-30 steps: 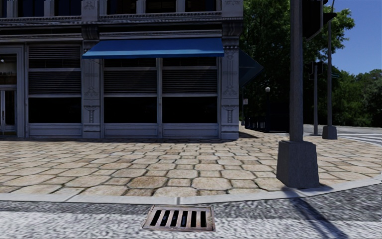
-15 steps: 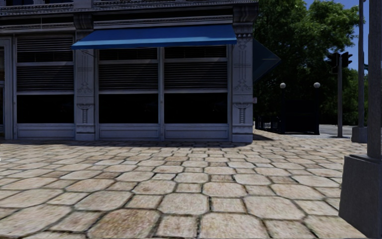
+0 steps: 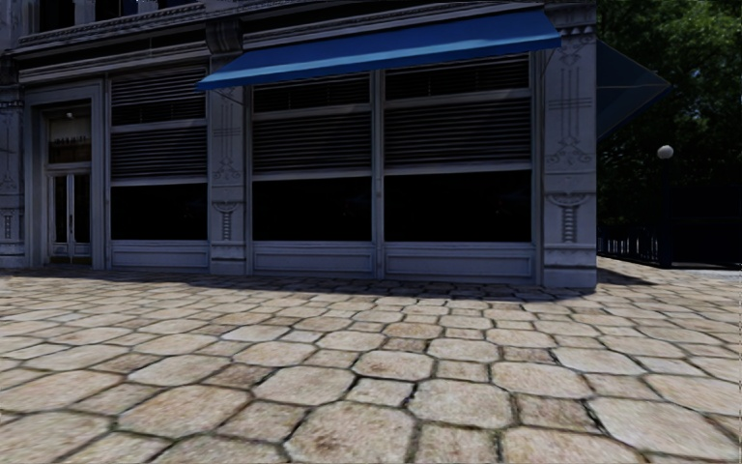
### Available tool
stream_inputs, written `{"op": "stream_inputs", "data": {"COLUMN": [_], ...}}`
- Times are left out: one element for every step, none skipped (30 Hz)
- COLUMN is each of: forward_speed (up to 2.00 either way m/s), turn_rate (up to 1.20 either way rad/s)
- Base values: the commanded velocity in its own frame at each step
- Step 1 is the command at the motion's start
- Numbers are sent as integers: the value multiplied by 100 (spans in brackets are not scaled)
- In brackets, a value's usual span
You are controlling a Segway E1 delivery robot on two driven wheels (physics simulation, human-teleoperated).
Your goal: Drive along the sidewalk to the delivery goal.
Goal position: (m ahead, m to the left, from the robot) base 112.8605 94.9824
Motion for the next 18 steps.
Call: {"op": "stream_inputs", "data": {"forward_speed": [156,156,156,156,156,156,156,156,156,156,156,156,156,156,156,155,155,155], "turn_rate": [60,60,60,60,60,60,60,60,60,60,60,60,60,60,60,60,60,60]}}
